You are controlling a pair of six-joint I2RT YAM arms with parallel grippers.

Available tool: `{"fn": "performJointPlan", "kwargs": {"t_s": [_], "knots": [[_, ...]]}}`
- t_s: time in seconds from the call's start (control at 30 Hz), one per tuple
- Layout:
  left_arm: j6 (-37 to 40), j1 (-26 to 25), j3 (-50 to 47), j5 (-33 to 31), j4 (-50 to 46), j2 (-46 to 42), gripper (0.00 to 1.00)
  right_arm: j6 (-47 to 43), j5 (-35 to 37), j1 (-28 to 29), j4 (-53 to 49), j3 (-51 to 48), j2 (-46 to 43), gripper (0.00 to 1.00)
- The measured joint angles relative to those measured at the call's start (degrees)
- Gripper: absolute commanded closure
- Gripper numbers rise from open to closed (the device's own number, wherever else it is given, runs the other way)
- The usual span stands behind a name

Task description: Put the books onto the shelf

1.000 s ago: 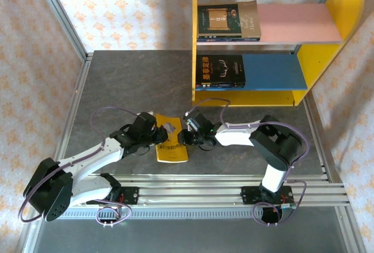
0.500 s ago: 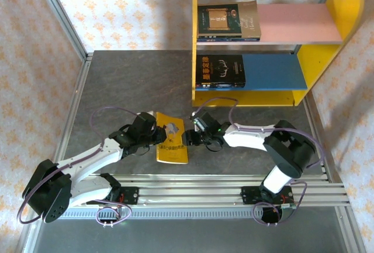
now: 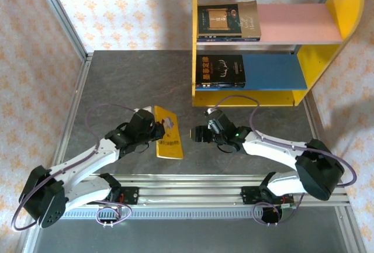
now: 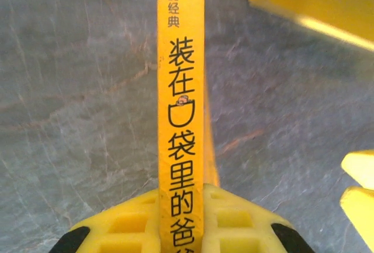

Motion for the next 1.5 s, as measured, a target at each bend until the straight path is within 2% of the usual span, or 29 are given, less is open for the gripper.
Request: {"fn": "performJointPlan", "kwargs": {"t_s": [0.23,0.37,0.5,0.93,1.3,1.5], "knots": [[-1.9,0.0,8.8,-10.0,-4.5,-8.4,1.0,8.1,2.4,0.1,6.5,-2.8,-5.5,0.23],[-3.3,-0.1,10.5,-14.2,-3.9,-11.7,1.0,12.3,3.2,1.6,11.7,-2.8,-5.5,0.22],[-4.5,-0.6,10.6,-17.4,-2.6,-12.7,1.0,16.1,3.6,4.1,16.4,-2.4,-5.5,0.16],[-6.4,-6.1,9.6,-23.1,7.3,-14.4,1.0,29.4,4.9,5.9,32.2,-0.6,-3.9,0.13],[-6.4,-10.6,8.8,-27.8,16.4,-13.9,1.0,37.7,12.6,11.6,43.0,-3.4,-3.1,0.13],[-6.4,-13.2,7.6,-30.3,21.0,-13.4,1.0,40.6,14.7,12.2,47.2,-3.5,-1.0,0.14]]}}
